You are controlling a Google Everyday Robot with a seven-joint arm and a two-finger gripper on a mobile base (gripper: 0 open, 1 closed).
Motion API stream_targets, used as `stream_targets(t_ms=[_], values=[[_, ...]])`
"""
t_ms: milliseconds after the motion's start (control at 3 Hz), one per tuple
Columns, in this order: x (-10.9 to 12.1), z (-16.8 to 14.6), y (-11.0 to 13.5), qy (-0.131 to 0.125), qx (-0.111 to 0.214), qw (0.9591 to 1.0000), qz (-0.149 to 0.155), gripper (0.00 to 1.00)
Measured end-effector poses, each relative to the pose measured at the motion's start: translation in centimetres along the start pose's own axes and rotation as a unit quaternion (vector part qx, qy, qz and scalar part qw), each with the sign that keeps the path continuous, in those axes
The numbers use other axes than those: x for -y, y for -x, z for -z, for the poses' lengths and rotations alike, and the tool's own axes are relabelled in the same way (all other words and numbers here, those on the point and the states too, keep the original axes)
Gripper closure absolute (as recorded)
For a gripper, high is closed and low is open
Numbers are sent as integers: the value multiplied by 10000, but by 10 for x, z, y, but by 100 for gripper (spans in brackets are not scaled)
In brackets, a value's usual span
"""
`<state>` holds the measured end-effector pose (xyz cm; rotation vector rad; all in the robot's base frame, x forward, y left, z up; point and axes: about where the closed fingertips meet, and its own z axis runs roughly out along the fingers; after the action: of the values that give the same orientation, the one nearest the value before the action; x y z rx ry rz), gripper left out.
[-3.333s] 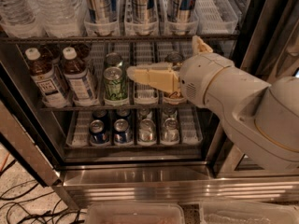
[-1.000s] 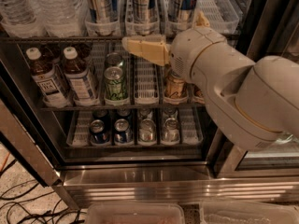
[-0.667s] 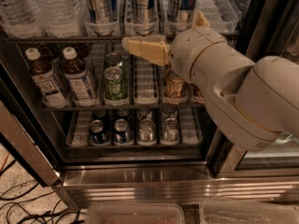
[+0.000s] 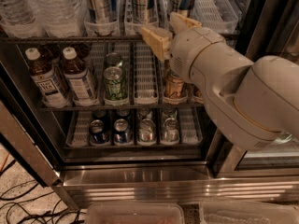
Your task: Pick redbull can from top shelf of fridge
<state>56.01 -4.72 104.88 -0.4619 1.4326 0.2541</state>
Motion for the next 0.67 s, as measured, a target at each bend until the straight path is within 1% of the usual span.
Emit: stream_targets(t_ms=[333, 667], values=[[0, 0, 0, 0, 0, 10000, 0, 65], [0, 0, 0, 1, 0, 10000, 0, 62]])
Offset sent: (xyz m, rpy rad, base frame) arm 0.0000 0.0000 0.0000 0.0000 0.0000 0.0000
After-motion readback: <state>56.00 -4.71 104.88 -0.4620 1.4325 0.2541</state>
